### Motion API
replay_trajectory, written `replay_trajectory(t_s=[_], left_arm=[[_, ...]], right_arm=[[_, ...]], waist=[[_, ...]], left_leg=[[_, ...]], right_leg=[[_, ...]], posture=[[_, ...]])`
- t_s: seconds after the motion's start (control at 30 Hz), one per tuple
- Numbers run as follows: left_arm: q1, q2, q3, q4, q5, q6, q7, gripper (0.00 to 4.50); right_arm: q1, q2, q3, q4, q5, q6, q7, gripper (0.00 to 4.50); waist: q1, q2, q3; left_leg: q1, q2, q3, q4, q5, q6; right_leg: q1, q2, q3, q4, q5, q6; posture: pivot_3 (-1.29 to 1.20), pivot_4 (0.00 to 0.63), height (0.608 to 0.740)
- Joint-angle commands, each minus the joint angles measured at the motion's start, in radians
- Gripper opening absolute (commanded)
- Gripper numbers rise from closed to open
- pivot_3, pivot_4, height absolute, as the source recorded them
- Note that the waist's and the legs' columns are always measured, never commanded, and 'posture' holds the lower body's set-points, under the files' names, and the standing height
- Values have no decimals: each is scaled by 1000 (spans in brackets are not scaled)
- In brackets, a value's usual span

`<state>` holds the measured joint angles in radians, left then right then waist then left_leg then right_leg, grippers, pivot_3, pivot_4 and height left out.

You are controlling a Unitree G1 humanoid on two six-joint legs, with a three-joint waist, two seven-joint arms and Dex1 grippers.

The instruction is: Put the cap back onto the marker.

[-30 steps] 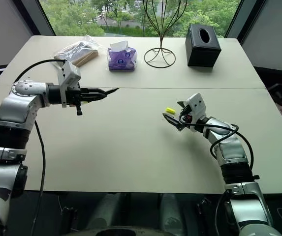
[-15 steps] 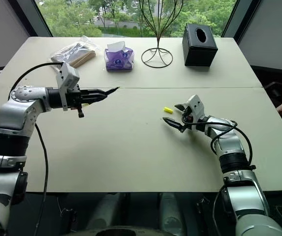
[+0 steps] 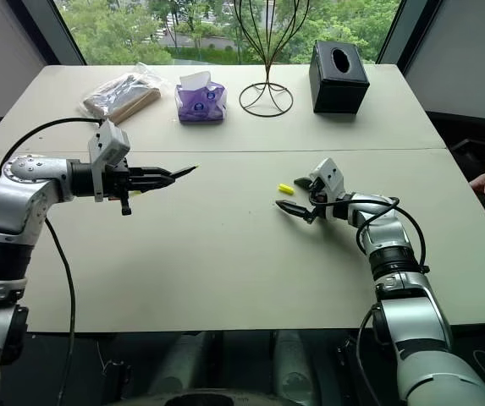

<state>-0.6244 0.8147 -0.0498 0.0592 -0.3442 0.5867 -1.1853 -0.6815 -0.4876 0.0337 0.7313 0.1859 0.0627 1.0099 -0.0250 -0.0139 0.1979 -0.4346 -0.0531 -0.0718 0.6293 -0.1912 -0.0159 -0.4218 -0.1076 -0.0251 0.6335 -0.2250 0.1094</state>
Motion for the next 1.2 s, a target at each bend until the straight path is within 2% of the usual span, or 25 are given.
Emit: replay_trajectory(t_s=[0.03,0.23,0.27,0.33,0.53,0.57,0.77,0.9,1.2], left_arm=[[23,58,-22,-41,16,3,-46,65],[18,67,-27,-25,31,-19,-51,65],[15,63,-26,-23,29,-21,-50,20],[13,60,-27,-23,30,-24,-50,0],[13,47,-27,-28,28,-24,-46,0],[14,44,-26,-28,27,-24,-44,0],[15,38,-24,-30,27,-27,-39,0],[9,29,-26,-22,29,-46,-39,0],[-111,-41,-117,39,64,-172,-134,0]], right_arm=[[-16,4,-3,28,-18,-7,0,4500],[-27,9,-5,58,-37,-39,-8,4500],[-29,9,-4,64,-41,-45,-9,4248],[-31,11,-2,73,-46,-51,-10,3637],[-31,12,2,86,-59,-57,0,465],[-30,12,3,86,-61,-58,1,60],[-26,11,2,84,-67,-68,-2,24],[-28,-24,15,12,-91,-98,3,24],[11,-154,54,-459,-42,79,165,24]], waist=[[1,0,0],[5,0,0],[5,0,0],[5,0,0],[3,0,0],[3,0,0],[3,0,0],[4,1,0],[11,3,2]], left_leg=[[1,0,0,0,0,0],[10,1,-4,-1,0,0],[10,1,-4,-1,0,0],[10,1,-5,-1,0,0],[10,1,-4,-3,0,0],[11,1,-4,-3,0,0],[11,1,-4,-3,0,0],[11,2,-4,-3,0,0],[9,1,-4,-3,0,0]], right_leg=[[1,0,0,0,0,0],[11,0,0,-3,-2,-4],[11,0,0,-3,-2,-4],[11,0,0,-3,-2,-4],[10,1,0,-3,-2,-4],[10,1,0,-3,-2,-4],[11,1,0,-3,-2,-4],[11,1,0,-3,-2,-4],[9,1,0,-3,-2,-4]], posture=[[0,150,740],[0,150,740],[0,150,740],[0,150,740],[0,150,740],[0,150,740],[0,150,740],[0,150,740],[0,150,740]])
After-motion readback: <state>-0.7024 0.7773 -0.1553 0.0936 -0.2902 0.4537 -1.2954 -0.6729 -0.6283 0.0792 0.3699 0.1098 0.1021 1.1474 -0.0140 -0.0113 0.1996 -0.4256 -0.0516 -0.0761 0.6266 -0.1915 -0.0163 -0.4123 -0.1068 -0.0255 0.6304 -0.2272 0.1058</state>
